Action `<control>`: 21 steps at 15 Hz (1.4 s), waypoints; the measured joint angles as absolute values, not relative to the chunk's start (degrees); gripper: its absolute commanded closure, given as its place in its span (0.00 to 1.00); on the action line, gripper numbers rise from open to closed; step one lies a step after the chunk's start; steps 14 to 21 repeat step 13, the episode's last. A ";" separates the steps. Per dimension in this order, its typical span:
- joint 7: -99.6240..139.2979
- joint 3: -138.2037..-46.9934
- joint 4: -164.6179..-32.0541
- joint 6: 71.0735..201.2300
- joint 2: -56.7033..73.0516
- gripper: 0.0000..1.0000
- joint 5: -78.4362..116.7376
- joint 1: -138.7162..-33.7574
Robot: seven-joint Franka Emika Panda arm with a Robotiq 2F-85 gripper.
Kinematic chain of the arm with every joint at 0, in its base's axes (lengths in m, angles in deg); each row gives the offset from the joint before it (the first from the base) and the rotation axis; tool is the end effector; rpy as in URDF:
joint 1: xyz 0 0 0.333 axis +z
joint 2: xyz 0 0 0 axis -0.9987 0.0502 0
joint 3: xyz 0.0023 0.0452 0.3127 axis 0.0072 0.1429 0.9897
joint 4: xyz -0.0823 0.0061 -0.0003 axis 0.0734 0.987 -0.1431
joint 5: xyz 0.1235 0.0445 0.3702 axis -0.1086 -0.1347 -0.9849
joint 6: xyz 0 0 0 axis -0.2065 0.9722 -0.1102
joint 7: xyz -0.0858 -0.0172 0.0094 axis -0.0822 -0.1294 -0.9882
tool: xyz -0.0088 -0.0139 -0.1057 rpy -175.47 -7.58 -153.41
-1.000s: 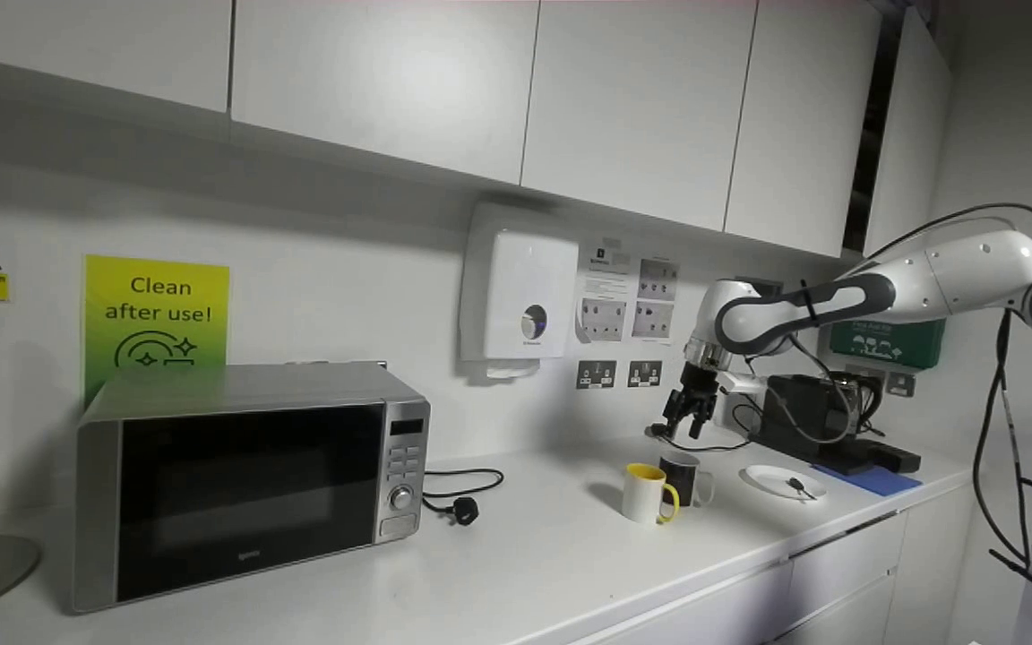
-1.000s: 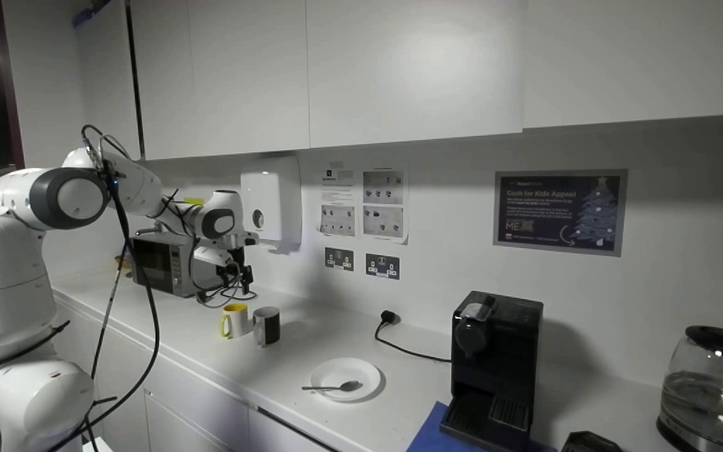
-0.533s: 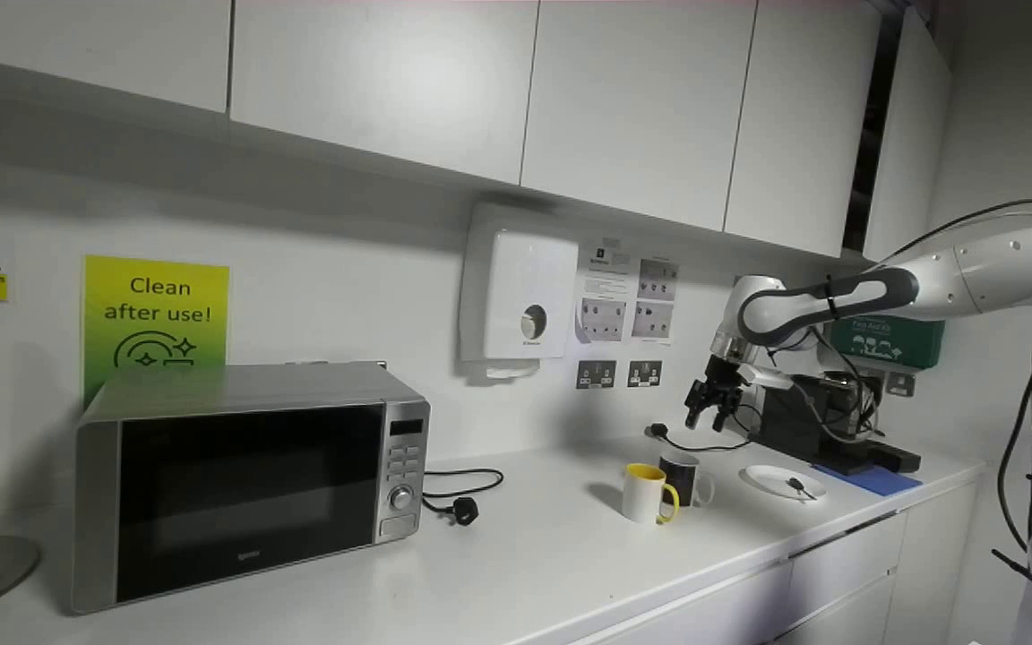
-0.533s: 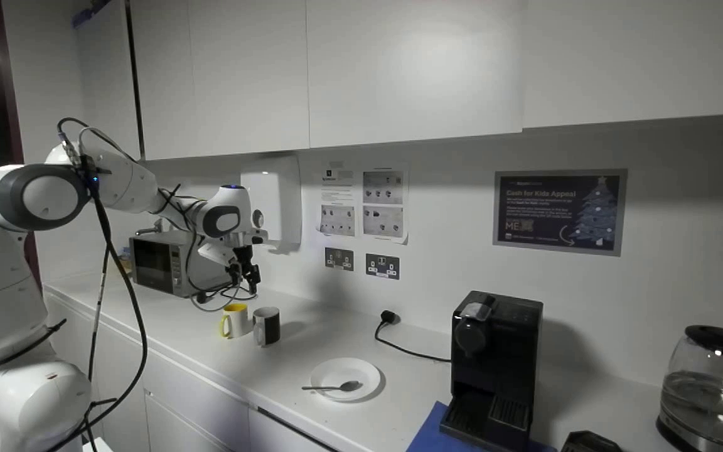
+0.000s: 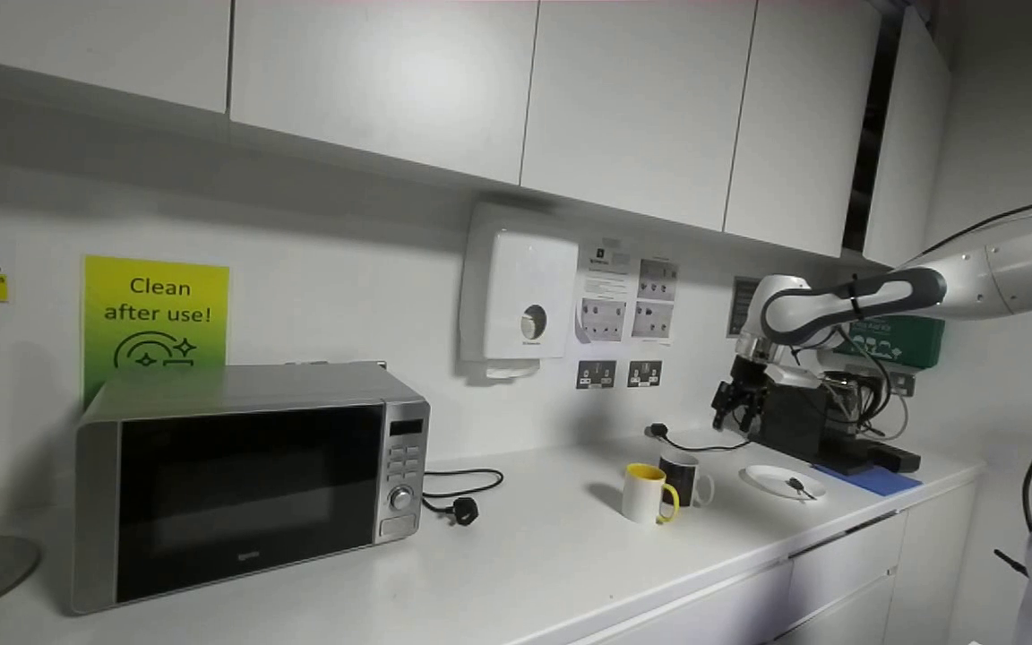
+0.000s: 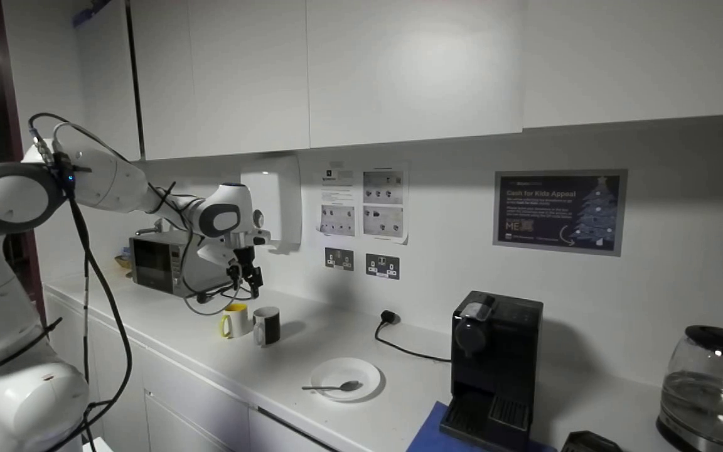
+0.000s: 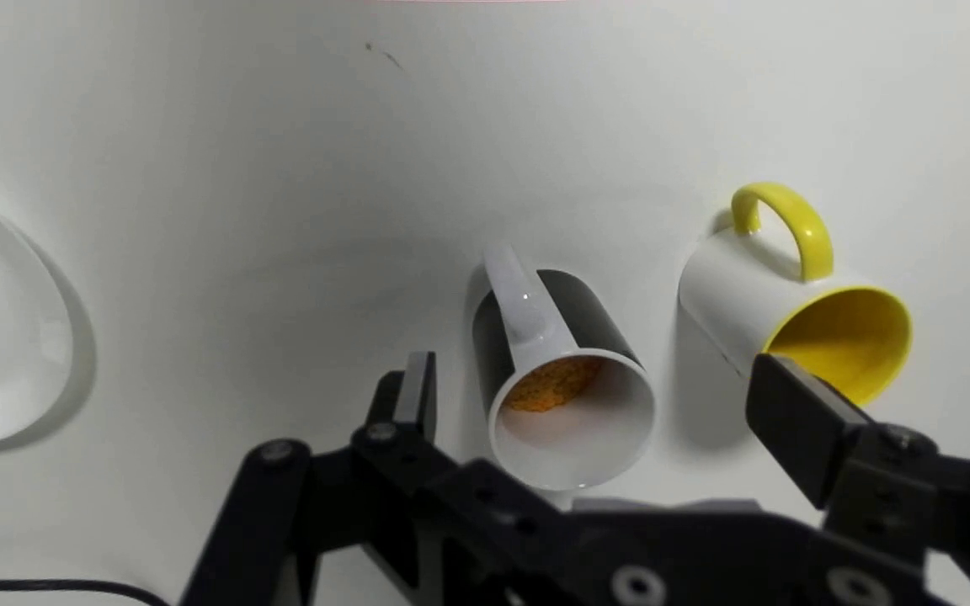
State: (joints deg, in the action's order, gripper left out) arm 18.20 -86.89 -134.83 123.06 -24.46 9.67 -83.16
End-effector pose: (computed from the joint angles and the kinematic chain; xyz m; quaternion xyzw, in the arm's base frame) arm 0.4775 0.0538 0.4948 -0.9960 0.0024 -0.0725 0.0522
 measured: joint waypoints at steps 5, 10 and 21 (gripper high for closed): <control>13.59 -87.77 -136.41 120.32 -25.94 0.00 10.21 -83.61; 10.55 -87.80 -138.06 120.21 -26.67 0.00 10.21 -83.59; 10.41 -87.80 -138.41 120.21 -27.08 0.00 10.21 -83.58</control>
